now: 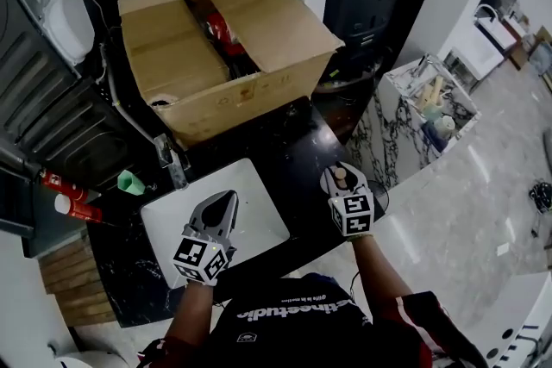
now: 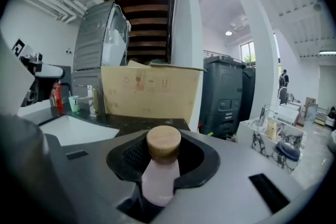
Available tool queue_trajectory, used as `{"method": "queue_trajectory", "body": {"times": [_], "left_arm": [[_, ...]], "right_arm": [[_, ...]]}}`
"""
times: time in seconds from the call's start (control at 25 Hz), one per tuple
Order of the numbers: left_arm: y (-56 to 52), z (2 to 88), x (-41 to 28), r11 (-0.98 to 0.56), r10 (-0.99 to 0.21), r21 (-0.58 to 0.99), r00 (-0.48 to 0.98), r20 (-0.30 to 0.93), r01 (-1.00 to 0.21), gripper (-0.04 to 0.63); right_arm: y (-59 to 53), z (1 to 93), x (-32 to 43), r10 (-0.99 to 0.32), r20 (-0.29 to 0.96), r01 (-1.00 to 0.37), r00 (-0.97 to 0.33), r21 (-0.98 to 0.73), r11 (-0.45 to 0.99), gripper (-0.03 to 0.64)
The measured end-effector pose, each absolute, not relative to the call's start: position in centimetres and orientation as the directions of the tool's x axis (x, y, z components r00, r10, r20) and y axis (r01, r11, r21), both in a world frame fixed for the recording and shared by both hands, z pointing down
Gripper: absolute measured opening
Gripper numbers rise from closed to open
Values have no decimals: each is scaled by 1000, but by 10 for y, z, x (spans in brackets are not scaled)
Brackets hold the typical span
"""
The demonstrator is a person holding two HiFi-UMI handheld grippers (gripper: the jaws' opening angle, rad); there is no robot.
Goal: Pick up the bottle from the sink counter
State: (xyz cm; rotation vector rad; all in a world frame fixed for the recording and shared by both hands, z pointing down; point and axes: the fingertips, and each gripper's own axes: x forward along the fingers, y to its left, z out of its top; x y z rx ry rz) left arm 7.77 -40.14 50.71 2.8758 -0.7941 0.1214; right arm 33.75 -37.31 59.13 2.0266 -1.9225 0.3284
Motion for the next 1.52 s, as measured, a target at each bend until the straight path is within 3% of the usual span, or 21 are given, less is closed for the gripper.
{"method": "queue_trajectory", "body": {"times": [0.24,0.6,0.96,1.52], "left_arm": [[-382,483,24,-813,-571,97,818,67,-575,14],[-362,468,-75,-711,-698,103,716,11,-695,14],[-344,466,-118,-672,-737,109,676,-2,-732,14],[-337,459,-126,-682,-729,98,684,-19,-725,14]], "right_arm": [[-366,514,233,-949,280,-984,-146,54,168,138],[-357,442,85,-873,218,-888,-436,52,456,140],[-346,425,22,-827,206,-832,-524,83,548,140],[-335,424,12,-826,223,-834,-517,85,545,140]]}}
